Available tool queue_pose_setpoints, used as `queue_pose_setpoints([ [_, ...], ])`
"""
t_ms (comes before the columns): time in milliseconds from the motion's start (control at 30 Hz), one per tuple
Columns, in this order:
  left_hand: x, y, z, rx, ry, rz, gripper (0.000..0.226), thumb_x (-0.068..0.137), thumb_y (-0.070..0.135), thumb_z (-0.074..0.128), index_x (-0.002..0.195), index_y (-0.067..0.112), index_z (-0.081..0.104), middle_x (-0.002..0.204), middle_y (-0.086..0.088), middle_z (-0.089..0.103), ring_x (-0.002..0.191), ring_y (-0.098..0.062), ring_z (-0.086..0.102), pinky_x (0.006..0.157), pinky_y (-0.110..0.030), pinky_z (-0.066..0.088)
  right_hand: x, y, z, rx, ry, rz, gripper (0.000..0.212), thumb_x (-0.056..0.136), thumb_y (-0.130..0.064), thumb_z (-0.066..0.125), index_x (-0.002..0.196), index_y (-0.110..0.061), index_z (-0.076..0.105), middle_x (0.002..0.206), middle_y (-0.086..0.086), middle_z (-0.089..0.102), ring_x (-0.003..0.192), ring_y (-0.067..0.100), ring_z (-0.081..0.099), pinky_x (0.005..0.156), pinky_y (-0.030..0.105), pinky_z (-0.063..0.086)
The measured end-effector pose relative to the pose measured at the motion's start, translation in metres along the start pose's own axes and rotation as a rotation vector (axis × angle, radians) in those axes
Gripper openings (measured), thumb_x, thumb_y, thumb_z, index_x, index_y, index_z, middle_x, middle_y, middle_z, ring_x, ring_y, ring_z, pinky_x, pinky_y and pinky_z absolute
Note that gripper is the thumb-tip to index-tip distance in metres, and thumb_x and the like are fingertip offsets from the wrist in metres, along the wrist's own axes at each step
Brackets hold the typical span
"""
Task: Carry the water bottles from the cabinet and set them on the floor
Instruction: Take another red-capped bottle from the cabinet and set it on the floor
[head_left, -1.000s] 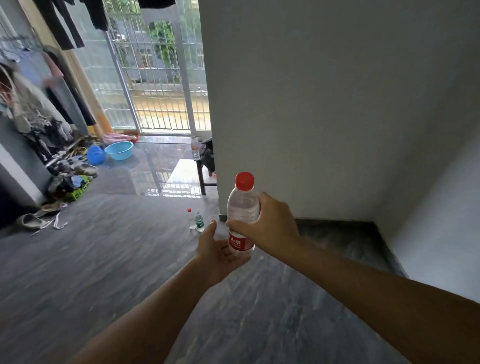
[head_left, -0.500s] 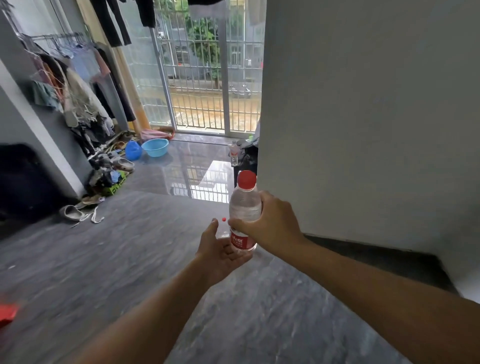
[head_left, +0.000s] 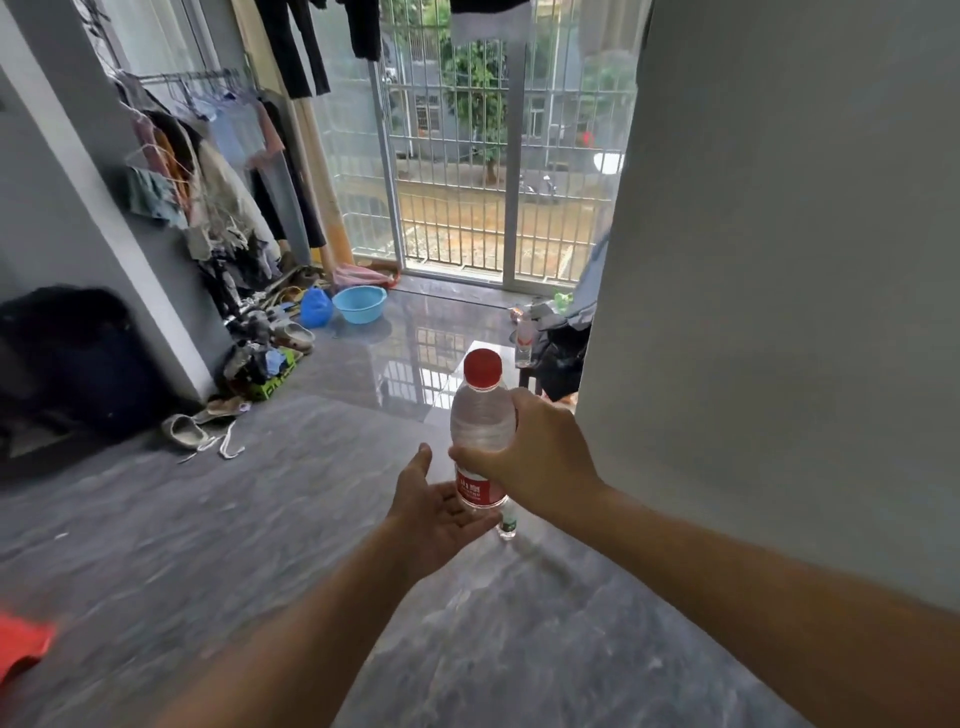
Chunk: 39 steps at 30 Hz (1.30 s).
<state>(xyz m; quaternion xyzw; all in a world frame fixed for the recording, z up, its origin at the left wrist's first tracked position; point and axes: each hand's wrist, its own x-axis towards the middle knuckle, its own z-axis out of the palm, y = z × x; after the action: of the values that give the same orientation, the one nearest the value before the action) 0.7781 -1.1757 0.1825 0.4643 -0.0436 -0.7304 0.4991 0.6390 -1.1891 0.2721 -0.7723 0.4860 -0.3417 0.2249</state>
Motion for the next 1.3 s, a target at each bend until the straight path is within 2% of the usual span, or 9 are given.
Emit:
queue_pose_setpoints([
  [200, 0.050, 0.063, -0.012, -0.018, 0.033, 0.043, 0.080, 0.087, 0.065, 0.043, 0.107, -0.012, 0.053, 0.096, -0.032, 0.070, 0.091, -0.044, 0.069, 0.081, -0.050, 0.056, 0.077, 0.004, 0.037, 0.032, -0.032, -0.008, 0.058, 0.065, -0.051, 0.080, 0.109, -0.019, 0.060, 0.094, -0.005, 0.069, 0.081, 0.012, 0.066, 0.069, 0.024, 0.053],
  [267, 0.068, 0.085, -0.016, -0.029, 0.052, 0.047, 0.080, 0.087, 0.065, 0.043, 0.106, -0.012, 0.053, 0.095, -0.032, 0.070, 0.091, -0.044, 0.069, 0.076, -0.050, 0.057, 0.103, 0.005, 0.052, 0.029, -0.046, -0.003, 0.056, 0.064, -0.051, 0.081, 0.105, -0.019, 0.059, 0.090, -0.006, 0.068, 0.078, 0.011, 0.064, 0.064, 0.019, 0.048],
  [367, 0.097, 0.119, -0.026, -0.038, 0.059, 0.043, 0.079, 0.087, 0.065, 0.044, 0.105, -0.012, 0.053, 0.094, -0.033, 0.069, 0.090, -0.045, 0.069, 0.072, -0.050, 0.058, 0.141, 0.006, 0.076, 0.029, -0.071, -0.008, 0.058, 0.064, -0.051, 0.081, 0.106, -0.018, 0.058, 0.091, -0.005, 0.068, 0.079, 0.012, 0.064, 0.068, 0.025, 0.052],
  [500, 0.143, 0.172, -0.043, -0.036, 0.046, 0.030, 0.080, 0.087, 0.064, 0.044, 0.112, -0.011, 0.051, 0.110, -0.033, 0.064, 0.097, -0.047, 0.065, 0.077, -0.053, 0.057, 0.195, 0.008, 0.114, -0.012, -0.045, -0.010, 0.060, 0.063, -0.052, 0.080, 0.107, -0.017, 0.059, 0.093, -0.004, 0.068, 0.081, 0.013, 0.065, 0.070, 0.029, 0.053],
  [633, 0.189, 0.231, -0.057, -0.007, 0.006, 0.014, 0.080, 0.086, 0.065, 0.045, 0.113, -0.009, 0.052, 0.110, -0.032, 0.065, 0.098, -0.048, 0.065, 0.089, -0.057, 0.052, 0.252, 0.007, 0.151, -0.021, 0.013, 0.006, 0.058, 0.063, -0.053, 0.080, 0.105, -0.018, 0.060, 0.089, -0.007, 0.068, 0.074, 0.009, 0.062, 0.060, 0.014, 0.043],
  [733, 0.214, 0.269, -0.067, 0.026, -0.005, -0.010, 0.078, 0.086, 0.066, 0.044, 0.107, -0.008, 0.053, 0.096, -0.031, 0.070, 0.092, -0.045, 0.068, 0.084, -0.054, 0.055, 0.291, 0.006, 0.175, -0.037, 0.025, 0.043, 0.060, 0.061, -0.054, 0.080, 0.105, -0.018, 0.060, 0.089, -0.006, 0.069, 0.074, 0.008, 0.062, 0.058, 0.012, 0.040],
  [967, 0.273, 0.334, -0.081, 0.079, 0.007, -0.056, 0.082, 0.086, 0.068, 0.042, 0.110, -0.009, 0.053, 0.107, -0.030, 0.067, 0.092, -0.044, 0.069, 0.083, -0.053, 0.056, 0.360, 0.012, 0.220, -0.011, 0.033, 0.115, 0.058, 0.061, -0.054, 0.079, 0.104, -0.020, 0.060, 0.090, -0.007, 0.069, 0.077, 0.008, 0.065, 0.064, 0.023, 0.053],
  [1133, 0.309, 0.361, -0.086, 0.075, 0.032, -0.065, 0.086, 0.087, 0.069, 0.038, 0.122, -0.009, 0.049, 0.116, -0.031, 0.062, 0.101, -0.044, 0.065, 0.090, -0.054, 0.052, 0.399, 0.029, 0.244, -0.003, -0.008, 0.127, 0.054, 0.061, -0.052, 0.080, 0.100, -0.022, 0.059, 0.088, -0.008, 0.069, 0.076, 0.007, 0.065, 0.061, 0.021, 0.050],
  [1300, 0.344, 0.373, -0.093, 0.058, 0.031, -0.046, 0.086, 0.088, 0.070, 0.036, 0.123, -0.008, 0.050, 0.119, -0.031, 0.061, 0.103, -0.044, 0.064, 0.096, -0.054, 0.048, 0.428, 0.050, 0.266, 0.024, -0.032, 0.081, 0.051, 0.063, -0.048, 0.081, 0.100, -0.021, 0.058, 0.088, -0.008, 0.069, 0.072, 0.005, 0.063, 0.054, 0.008, 0.033],
])
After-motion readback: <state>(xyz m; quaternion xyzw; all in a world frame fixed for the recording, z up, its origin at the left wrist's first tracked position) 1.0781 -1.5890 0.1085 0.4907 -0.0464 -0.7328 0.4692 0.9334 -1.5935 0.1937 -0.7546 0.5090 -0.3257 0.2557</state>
